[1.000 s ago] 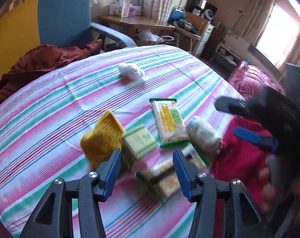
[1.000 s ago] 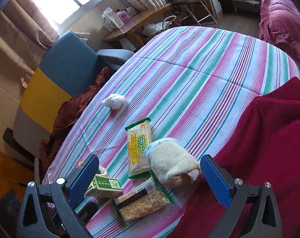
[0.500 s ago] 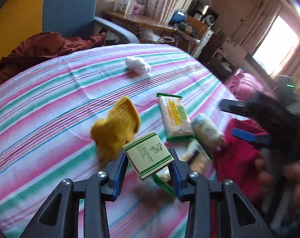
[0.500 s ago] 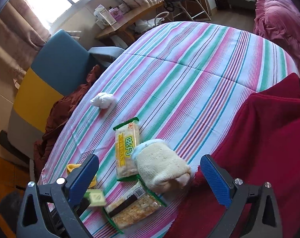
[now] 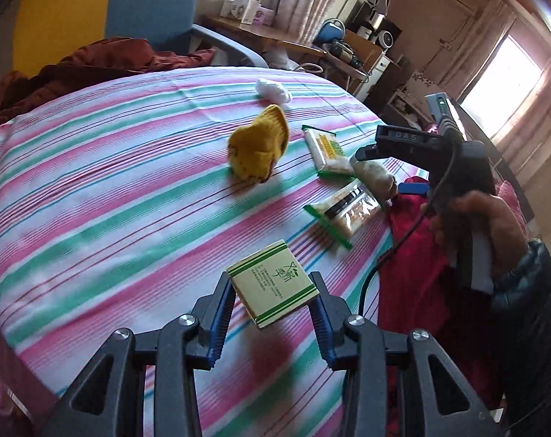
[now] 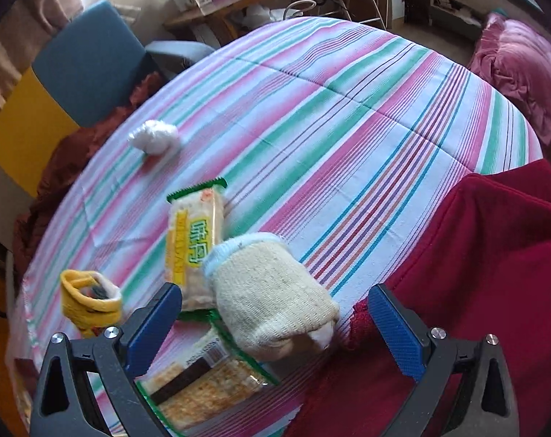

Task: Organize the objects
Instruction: 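Grasp the small green box with the left tool while the right tool grasps the white knit sock, then carry the green box toward the gold tray with the left tool while the right tool carries the sock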

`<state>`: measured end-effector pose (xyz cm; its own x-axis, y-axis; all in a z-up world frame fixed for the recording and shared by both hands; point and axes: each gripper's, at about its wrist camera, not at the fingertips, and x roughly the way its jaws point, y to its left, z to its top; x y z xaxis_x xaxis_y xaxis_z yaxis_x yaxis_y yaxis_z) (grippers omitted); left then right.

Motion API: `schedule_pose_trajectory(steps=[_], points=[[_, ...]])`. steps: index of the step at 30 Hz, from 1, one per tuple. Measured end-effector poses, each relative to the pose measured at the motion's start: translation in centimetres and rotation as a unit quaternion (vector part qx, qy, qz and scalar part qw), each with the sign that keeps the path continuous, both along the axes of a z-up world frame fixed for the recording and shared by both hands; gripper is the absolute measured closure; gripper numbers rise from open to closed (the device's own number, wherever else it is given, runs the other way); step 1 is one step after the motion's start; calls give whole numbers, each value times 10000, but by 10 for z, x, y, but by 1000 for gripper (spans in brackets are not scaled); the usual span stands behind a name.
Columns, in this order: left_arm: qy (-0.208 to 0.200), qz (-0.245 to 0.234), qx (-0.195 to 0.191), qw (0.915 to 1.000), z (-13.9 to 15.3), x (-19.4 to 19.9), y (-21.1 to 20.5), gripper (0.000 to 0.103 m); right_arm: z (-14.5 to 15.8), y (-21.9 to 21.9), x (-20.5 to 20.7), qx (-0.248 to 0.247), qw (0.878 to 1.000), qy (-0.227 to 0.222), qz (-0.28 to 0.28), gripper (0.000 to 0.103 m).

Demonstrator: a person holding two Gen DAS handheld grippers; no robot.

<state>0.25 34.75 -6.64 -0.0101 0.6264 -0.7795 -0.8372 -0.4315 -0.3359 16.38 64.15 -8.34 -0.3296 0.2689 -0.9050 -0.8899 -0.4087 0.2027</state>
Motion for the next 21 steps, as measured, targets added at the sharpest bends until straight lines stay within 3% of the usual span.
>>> schedule_pose_trajectory(steps=[3, 4, 7, 13, 21], points=[[61, 78, 47, 9999, 5, 3, -9, 63, -3, -2, -6, 93, 9995, -232, 167, 19], [85, 95, 66, 9999, 8, 3, -11, 63, -5, -3, -8, 58, 9994, -270, 229, 34], [190, 150, 156, 9996, 17, 7, -21, 63, -2, -7, -9, 193, 9988, -315, 308, 38], [446, 345, 424, 9975, 45, 12, -42, 63, 18, -7, 1, 412, 9986, 272, 189, 39], [649, 1066, 707, 9897, 76, 0, -102, 63, 47, -27, -4, 924, 9920, 714, 477, 39]])
